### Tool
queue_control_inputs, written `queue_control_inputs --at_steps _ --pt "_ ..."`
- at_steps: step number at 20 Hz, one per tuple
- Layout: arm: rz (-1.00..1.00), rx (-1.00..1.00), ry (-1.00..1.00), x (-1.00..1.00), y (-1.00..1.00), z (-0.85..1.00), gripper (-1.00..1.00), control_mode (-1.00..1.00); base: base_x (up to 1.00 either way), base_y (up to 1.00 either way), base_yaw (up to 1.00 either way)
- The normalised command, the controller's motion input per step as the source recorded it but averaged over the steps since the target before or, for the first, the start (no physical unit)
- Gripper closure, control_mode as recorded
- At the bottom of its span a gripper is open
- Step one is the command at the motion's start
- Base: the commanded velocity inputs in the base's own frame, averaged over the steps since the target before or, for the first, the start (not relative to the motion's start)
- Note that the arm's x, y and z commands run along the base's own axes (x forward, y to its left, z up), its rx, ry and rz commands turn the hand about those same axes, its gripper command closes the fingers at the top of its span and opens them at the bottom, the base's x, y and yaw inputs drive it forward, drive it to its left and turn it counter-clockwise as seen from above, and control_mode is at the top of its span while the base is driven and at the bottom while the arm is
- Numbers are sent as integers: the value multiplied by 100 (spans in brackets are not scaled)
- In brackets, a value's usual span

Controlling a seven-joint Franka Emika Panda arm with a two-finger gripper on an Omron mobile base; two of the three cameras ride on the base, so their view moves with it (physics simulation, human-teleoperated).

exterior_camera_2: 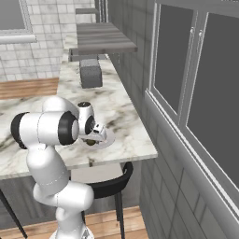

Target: Pick up the tangerine and kiwi from the fridge and place one fruit on each plate on the dining counter.

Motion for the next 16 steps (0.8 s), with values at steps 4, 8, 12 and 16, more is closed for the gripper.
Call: queue_control_inputs --at_steps 4,8,12,16 --pt "0 0 5 0 0 0 -100 -100 0 0 0" --pt "0 0 6 -9 0 17 -100 -100 0 0 0" --pt "0 0 -2 -41 1 85 -100 -100 0 0 0" --pt "0 0 -8 -41 0 100 -100 -100 0 0 0"
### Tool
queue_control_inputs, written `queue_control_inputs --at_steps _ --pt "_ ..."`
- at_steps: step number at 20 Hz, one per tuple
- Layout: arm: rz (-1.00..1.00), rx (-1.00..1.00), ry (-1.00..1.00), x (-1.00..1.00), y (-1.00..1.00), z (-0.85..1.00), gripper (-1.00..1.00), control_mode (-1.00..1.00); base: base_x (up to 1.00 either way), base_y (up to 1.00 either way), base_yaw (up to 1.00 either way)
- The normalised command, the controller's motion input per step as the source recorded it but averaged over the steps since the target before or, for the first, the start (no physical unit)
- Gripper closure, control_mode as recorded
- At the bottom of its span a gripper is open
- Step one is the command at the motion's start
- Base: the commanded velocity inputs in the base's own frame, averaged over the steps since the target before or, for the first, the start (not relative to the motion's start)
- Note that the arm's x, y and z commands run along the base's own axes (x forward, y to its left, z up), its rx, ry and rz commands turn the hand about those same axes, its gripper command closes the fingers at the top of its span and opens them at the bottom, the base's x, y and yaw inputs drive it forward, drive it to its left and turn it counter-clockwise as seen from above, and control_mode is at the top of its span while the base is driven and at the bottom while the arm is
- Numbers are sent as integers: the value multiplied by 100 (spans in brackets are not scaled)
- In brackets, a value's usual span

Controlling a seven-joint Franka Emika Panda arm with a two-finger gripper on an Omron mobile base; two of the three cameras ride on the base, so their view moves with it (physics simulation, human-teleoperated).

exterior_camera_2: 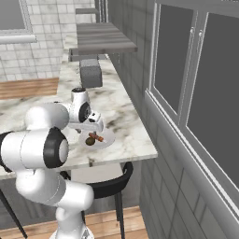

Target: Pick up the tangerine and kiwi from the fridge and place one fruit on each plate on the dining counter.

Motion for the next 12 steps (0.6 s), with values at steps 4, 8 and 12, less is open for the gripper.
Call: queue_control_inputs --at_steps 4,8,12 --pt "0 -1 -1 -37 0 100 -100 -100 0 0 0" --pt "0 -1 0 -72 0 89 -100 -100 0 0 0" --pt "0 0 0 -94 0 76 -100 -100 0 0 0"
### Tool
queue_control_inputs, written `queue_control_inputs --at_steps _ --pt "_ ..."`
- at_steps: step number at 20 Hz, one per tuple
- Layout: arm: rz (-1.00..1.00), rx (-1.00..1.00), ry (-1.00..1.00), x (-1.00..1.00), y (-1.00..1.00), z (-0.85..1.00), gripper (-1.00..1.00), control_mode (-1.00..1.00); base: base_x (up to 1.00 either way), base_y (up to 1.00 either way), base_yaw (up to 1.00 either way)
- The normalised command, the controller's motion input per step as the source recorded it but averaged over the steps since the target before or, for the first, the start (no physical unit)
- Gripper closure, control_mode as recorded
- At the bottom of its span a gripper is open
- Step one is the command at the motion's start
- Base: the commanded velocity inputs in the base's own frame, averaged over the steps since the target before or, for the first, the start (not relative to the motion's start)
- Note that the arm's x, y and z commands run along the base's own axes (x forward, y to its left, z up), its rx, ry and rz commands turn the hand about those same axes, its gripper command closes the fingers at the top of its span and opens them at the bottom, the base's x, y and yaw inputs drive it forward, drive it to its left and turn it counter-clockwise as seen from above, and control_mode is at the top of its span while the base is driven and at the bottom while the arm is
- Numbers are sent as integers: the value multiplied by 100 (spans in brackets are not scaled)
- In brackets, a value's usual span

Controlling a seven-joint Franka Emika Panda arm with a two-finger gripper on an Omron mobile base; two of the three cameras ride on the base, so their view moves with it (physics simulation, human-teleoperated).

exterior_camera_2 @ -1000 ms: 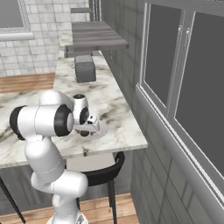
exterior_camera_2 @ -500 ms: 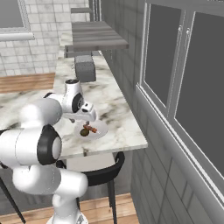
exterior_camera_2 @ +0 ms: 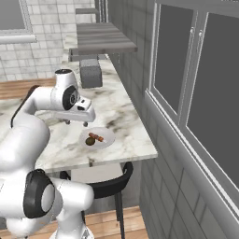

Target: Pick up the tangerine and kiwi from the fridge and place one fruit on each plate on the dining counter.

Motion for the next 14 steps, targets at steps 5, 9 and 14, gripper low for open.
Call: queue_control_inputs --at_steps 5,9,14 --pt "0 0 -1 -100 0 54 -100 -100 0 0 0" --pt "0 0 -1 -100 -7 42 -100 -100 0 0 0" --pt "0 0 0 -94 -12 28 -100 -100 0 0 0"
